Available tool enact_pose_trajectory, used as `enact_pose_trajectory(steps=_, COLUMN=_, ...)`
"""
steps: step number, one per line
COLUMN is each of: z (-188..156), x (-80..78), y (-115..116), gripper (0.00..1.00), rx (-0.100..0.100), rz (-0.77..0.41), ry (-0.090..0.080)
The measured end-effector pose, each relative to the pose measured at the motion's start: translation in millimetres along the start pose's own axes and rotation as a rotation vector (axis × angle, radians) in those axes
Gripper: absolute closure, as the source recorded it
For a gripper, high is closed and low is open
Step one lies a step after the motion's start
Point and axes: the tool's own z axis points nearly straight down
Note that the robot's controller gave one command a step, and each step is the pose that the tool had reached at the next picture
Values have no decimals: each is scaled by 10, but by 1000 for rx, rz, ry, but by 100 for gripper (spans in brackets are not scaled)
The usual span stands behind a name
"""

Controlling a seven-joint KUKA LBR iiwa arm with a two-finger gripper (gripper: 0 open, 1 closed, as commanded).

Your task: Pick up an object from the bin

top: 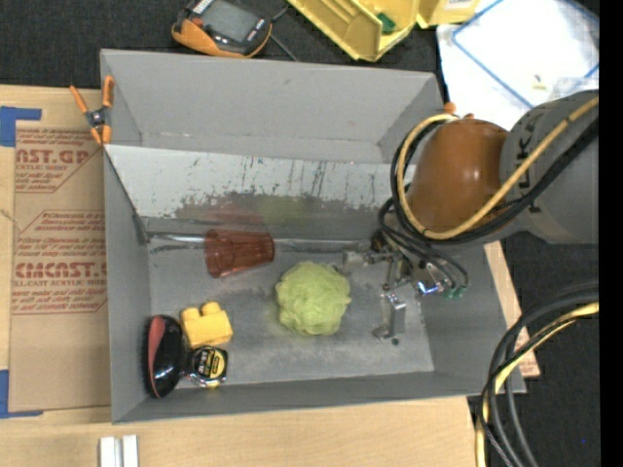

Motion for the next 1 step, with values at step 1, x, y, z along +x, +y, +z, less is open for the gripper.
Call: enact_pose_trajectory(steps=1, z=-208, x=230, y=357, gripper=0, rx=3, rz=-95, ry=-2)
